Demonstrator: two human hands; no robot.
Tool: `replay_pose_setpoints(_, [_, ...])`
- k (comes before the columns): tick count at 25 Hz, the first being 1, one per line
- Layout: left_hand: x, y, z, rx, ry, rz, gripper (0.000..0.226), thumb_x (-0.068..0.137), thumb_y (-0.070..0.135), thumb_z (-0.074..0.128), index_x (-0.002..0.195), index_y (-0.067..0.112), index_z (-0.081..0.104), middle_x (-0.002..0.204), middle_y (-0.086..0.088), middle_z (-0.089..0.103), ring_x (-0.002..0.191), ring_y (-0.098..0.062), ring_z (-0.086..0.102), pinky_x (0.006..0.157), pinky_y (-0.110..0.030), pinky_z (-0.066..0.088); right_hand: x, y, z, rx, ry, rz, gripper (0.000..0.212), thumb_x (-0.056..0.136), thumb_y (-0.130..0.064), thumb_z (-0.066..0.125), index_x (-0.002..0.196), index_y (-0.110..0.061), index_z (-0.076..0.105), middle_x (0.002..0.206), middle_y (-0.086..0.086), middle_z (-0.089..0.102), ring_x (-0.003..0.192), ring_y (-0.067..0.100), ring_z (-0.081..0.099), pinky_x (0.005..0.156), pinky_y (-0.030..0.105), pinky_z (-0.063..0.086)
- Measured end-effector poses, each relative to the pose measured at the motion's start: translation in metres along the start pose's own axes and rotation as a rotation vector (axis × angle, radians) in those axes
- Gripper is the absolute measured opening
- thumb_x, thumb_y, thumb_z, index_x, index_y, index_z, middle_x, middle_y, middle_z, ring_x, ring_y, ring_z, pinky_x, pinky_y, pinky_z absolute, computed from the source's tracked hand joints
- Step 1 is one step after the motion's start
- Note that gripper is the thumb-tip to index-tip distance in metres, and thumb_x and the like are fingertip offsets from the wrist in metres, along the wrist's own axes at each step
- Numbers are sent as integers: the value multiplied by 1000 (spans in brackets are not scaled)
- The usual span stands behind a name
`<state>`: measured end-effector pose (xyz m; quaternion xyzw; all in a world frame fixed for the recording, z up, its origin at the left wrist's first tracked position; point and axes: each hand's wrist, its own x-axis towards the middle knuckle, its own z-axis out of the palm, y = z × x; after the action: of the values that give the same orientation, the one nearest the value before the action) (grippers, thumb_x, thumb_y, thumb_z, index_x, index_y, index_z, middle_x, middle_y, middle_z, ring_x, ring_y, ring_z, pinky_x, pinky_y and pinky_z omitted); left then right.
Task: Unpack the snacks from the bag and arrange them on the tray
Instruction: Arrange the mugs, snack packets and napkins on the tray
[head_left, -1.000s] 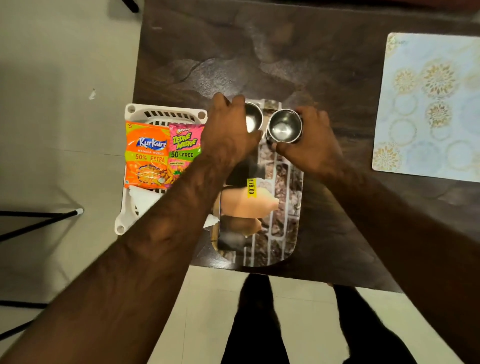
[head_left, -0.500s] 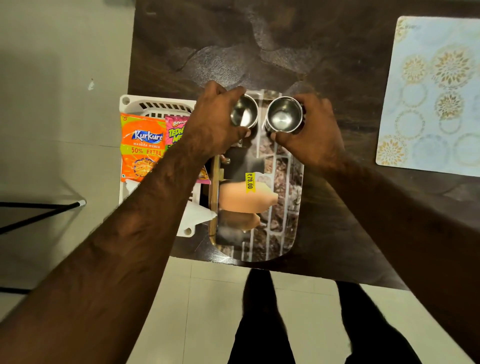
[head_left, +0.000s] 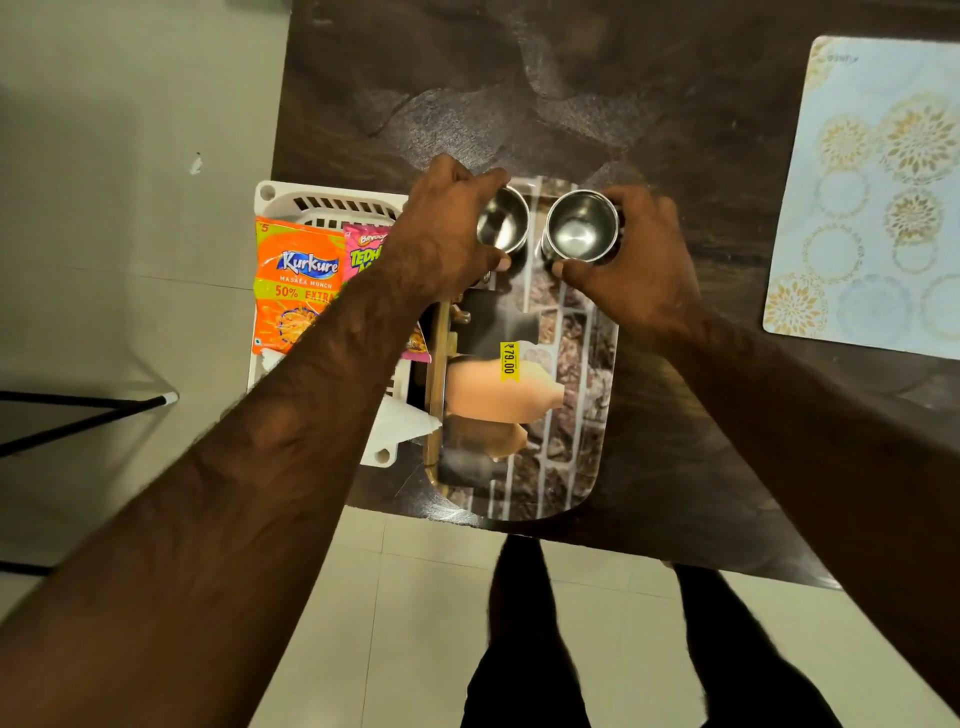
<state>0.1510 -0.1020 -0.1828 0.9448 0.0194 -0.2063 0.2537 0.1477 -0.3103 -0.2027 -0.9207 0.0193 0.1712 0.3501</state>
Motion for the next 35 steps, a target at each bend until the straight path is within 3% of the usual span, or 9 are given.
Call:
replay_pose_setpoints(5, [-20,-3,-17,-133,44,5,96,70,29,89,151,27,38,132,-6,39,123,-20,48,102,-29,46,-13,6,-6,172,51,41,97,70,-41,86,150,-29,32,138,1,40,112,6,51,91,21,46])
replay_pose_setpoints(8, [-61,-36,-35,-234,285,-68,49,78,22,83,122,26,63,109,7,53,84,0,58,74,-9,47,-49,15,-4,201,167,64,54,81,-30,73,130,-28,51,112,-8,55,87,-2,57,73,22,53])
replay_pose_setpoints(11, [-106,-77,-35,-206,268,-234,17,84,14,73,99,20,69,87,4,64,68,-5,57,71,-25,50,-84,12,19,181,-74,93,23,91,-12,59,102,-33,63,89,-6,67,67,9,62,59,31,57])
replay_pose_setpoints(13, [-127,-101,-27,-175,292,-358,20,85,15,73,104,16,68,97,-7,66,77,-19,62,75,-30,49,-96,-2,42,195,-287,35,29,90,-8,59,99,-35,63,90,-4,69,69,14,64,56,23,53])
replay_pose_setpoints(15, [-136,-120,-18,-153,350,-450,27,86,20,73,112,15,65,110,-13,61,90,-26,64,79,-31,49,-95,-23,65,228,-403,10,30,88,-12,64,111,-31,63,94,-6,70,80,11,65,68,25,53])
replay_pose_setpoints(18, [-136,-140,-10,-163,414,-503,38,87,28,73,120,13,59,121,-15,56,103,-28,62,86,-37,54,-79,-59,96,363,-359,71,37,85,-20,72,120,-19,59,96,-5,67,86,10,62,77,27,50])
replay_pose_setpoints(26, [-93,-154,-16,-114,319,-677,69,82,47,74,136,12,48,134,-13,54,125,-32,52,101,-46,47,-40,-107,129,288,-212,270,40,71,-60,73,99,-34,63,89,-13,73,89,16,72,87,45,58])
replay_pose_setpoints(31, [-106,-129,-25,-130,533,-424,47,84,30,71,125,13,55,119,-12,57,112,-24,55,85,-30,42,-46,-111,116,505,-209,307,26,75,-35,85,88,-29,64,83,-2,78,79,19,77,76,42,63])
replay_pose_setpoints(35, [-119,-95,-25,-786,237,-414,53,83,40,76,126,19,53,112,-9,66,101,-21,67,81,-36,54,-74,-91,83,863,-343,356,41,81,-8,82,116,-8,62,89,4,80,79,20,79,60,31,60])
